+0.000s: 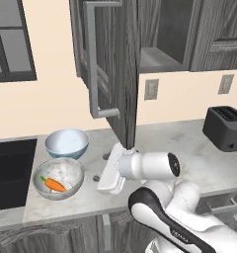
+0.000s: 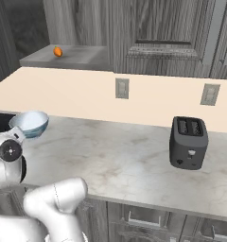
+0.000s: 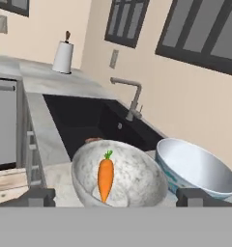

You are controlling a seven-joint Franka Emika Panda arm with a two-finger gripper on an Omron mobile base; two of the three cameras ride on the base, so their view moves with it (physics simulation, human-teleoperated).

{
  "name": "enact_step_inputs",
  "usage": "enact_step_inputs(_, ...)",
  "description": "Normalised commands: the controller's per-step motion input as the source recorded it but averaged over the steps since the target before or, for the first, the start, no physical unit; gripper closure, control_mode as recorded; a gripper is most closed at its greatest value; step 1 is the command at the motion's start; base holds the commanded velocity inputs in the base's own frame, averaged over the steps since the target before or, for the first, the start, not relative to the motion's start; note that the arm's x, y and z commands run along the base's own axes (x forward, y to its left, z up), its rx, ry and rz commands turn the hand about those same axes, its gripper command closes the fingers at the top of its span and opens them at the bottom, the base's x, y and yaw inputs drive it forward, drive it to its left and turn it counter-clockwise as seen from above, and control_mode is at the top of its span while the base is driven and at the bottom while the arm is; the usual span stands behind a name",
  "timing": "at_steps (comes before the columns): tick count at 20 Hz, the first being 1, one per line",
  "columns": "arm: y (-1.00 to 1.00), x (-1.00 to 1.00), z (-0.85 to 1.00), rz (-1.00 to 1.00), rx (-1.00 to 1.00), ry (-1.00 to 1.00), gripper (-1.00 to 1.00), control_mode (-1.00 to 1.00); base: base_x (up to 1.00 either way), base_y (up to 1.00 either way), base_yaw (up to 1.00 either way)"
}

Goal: Pick the carrots from the cabinet and place them in one bowl. Pick the potato from the sink and place it in the other bowl.

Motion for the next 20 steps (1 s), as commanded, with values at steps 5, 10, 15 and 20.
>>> enact_step_inputs(5,-0.82,-0.02,0.21,0.0,0.32,-0.02,-1.0,-1.0,0.0,0.0,0.0)
enact_step_inputs(10,-0.58,-0.33,0.32,0.0,0.24,0.0,-1.0,-1.0,0.0,0.0,0.0)
enact_step_inputs(15,-0.35,-0.53,0.2,-0.03,0.05,0.01,-1.0,-1.0,0.0,0.0,0.0)
enact_step_inputs(20,-0.11,-0.79,0.07,-0.06,0.0,0.0,-1.0,-1.0,0.0,0.0,0.0)
